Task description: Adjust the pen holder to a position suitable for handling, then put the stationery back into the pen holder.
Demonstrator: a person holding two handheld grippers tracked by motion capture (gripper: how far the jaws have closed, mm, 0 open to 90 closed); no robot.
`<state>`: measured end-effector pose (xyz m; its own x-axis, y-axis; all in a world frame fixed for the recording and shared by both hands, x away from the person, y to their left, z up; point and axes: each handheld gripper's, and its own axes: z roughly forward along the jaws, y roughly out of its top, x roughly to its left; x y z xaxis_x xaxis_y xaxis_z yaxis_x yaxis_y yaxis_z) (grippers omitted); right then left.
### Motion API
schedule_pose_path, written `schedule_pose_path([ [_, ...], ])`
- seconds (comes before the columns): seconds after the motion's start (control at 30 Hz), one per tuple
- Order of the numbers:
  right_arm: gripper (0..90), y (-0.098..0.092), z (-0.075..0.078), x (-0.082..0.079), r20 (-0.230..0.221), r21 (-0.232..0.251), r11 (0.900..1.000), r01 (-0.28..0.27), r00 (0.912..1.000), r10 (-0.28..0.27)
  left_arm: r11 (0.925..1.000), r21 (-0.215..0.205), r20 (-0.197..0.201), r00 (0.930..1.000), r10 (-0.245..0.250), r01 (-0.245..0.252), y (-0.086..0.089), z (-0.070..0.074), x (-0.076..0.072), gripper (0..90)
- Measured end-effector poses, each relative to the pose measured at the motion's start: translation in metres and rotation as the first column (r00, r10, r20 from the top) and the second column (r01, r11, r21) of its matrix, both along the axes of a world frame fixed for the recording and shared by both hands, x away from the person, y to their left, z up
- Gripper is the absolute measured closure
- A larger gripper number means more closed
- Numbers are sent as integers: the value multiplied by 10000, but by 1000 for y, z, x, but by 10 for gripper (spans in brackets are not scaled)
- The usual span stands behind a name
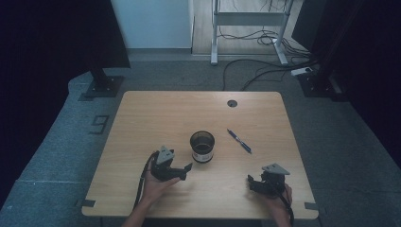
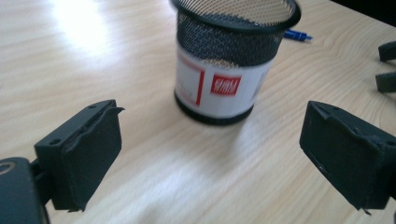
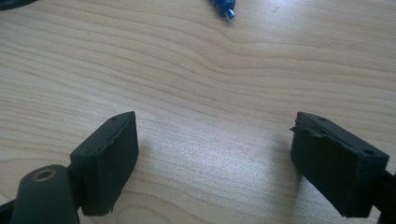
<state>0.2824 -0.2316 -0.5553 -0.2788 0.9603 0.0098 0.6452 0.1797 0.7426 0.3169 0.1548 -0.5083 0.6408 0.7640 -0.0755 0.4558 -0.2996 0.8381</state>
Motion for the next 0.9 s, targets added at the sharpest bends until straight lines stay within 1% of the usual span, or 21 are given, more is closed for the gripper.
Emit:
schedule_pose_path([
  [0.13, 141, 0, 0, 0, 2, 1, 10000, 19, 10000, -19, 9997, 158, -496, 9986, 169, -161, 15, -9, -8, 77],
  [0.17, 141, 0, 0, 0, 2, 1, 10000, 19, 10000, -19, 9997, 158, -496, 9986, 169, -161, 15, -9, -8, 77],
  [0.23, 141, 0, 0, 0, 1, 1, 10000, 40, 10000, -40, 9995, 246, -654, 9976, 215, -199, 22, -14, -12, 78],
  [0.33, 141, 0, 0, 1, -1, -3, 10000, 53, 10000, -53, 9993, 183, -855, 9958, 338, -324, 31, -21, -16, 82],
  [0.43, 141, 0, 0, 1, -11, -18, 10000, 60, 10000, -60, 9986, 367, -1016, 9939, 420, -384, 39, -26, -17, 95],
  [0.47, 141, 0, 0, 1, 2, -5, 10000, 58, 10000, -58, 9982, 292, -1097, 9925, 544, -515, 45, -28, -18, 98],
  [0.6, 141, 0, 0, 1, -8, -1, 10000, 73, 10000, -73, 9973, 380, -1129, 9914, 668, -628, 49, -31, -20, 107],
  [0.63, 141, 0, 0, 1, -8, 1, 10000, 75, 10000, -75, 9971, 467, -1152, 9912, 657, -606, 50, -31, -20, 107],
  [0.77, 144, 0, 0, 1, -5, -8, 10000, 37, 10000, -37, 9968, 433, -1154, 9908, 713, -667, 51, -31, -21, 110],
  [0.83, 167, -1, 0, 1, 28, 10, 10000, -19, 10000, 19, 9969, 387, -1165, 9905, 727, -686, 51, -30, -21, 110],
  [0.9, 182, -1, 1, 0, 51, 11, 10000, -41, 10000, 41, 9965, 429, -1198, 9899, 761, -714, 51, -31, -20, 112],
])
